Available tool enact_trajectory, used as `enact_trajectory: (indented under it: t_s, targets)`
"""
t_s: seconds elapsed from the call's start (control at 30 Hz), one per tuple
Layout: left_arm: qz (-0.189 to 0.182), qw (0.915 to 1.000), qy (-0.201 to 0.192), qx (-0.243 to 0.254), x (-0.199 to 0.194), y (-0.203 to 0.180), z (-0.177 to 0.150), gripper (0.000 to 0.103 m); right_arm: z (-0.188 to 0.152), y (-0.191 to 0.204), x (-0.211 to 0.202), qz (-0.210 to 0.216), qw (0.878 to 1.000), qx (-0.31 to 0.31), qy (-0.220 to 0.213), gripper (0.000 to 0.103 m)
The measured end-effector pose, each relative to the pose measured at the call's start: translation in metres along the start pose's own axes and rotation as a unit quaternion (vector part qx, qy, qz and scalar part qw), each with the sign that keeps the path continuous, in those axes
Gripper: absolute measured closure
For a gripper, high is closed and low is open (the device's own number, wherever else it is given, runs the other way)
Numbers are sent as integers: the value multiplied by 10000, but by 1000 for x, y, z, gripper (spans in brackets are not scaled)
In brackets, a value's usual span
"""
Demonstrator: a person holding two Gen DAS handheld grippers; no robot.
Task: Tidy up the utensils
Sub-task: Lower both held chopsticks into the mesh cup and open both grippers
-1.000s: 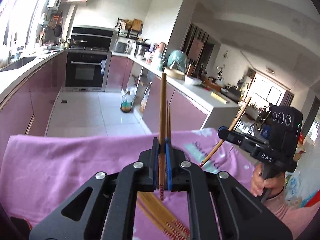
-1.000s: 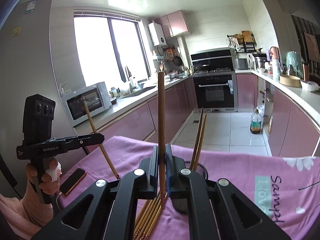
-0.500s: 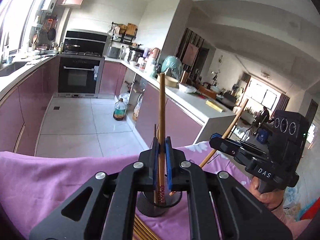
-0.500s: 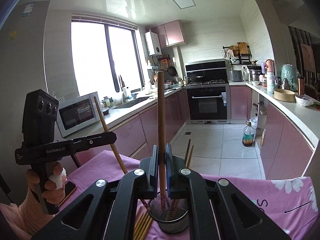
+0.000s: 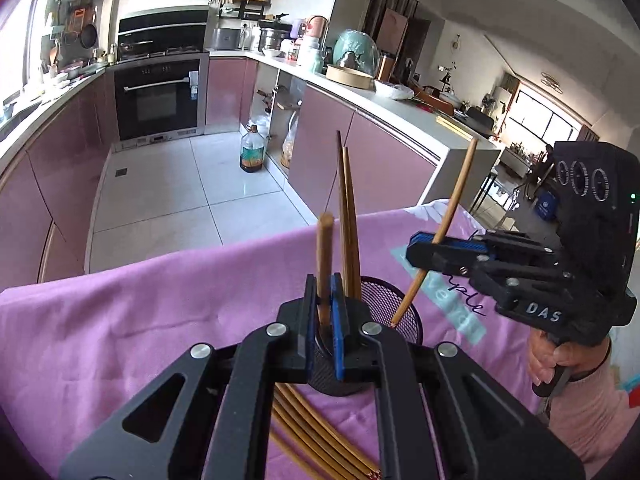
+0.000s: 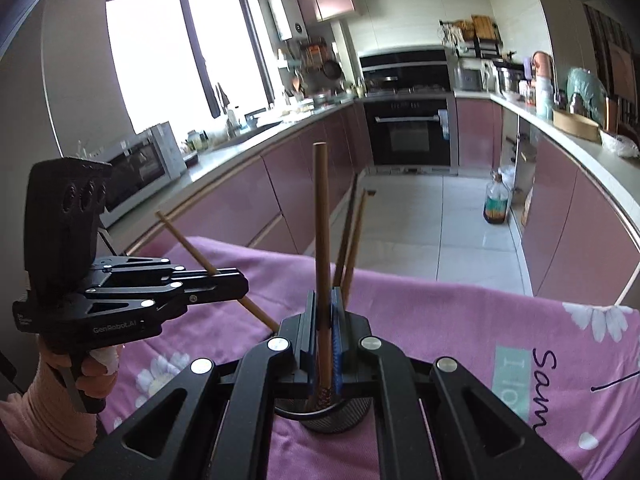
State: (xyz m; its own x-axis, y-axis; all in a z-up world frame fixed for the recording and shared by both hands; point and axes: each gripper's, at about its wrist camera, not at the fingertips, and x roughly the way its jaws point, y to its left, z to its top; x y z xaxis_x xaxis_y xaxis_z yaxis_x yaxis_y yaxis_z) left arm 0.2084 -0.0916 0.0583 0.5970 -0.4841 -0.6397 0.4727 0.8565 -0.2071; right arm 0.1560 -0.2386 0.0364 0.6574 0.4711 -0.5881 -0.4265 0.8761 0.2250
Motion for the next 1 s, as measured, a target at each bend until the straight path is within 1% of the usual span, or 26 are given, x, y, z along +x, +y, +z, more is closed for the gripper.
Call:
enact_trajectory:
  t_s: [0.1,0.3,0.4,0.53,0.67,0.73,0.8,0.87,0.9,0.97,1.0]
  targets:
    - [52,10000,17,46,7,-2,5,96,0,-2,9,-59,9999,41,150,97]
    - [173,9998,44,87,18,-8,12,95,6,-7,18,-130,9996,186,164,97]
    - [128,9998,54,110,16,-11,18,96,6,-7,22,-135,9995,237,159,97]
    - [-157,9997,169,78,6,-8,22,96,6,-7,20,-106,9996,233,126,97]
    - [-179,9992,314,160,0,-8,31,96,4,-11,18,-85,9996,258,106,97]
    - [-179,9985,482,201,6,-8,35,96,5,-14,21,-79,9994,316,128,95]
    - [-87,9976,658,211,17,-6,36,96,4,-18,24,-70,9990,413,142,93]
    - [-61,9974,706,157,24,-2,37,96,3,-20,27,-52,9987,491,155,89]
    - [-117,9974,698,114,26,0,38,95,2,-21,27,-49,9986,517,141,84]
    - [-222,9975,673,32,33,3,38,95,2,-20,25,-59,9985,527,115,84]
    - [-148,9977,659,13,37,5,38,93,1,-20,23,-76,9985,537,78,83]
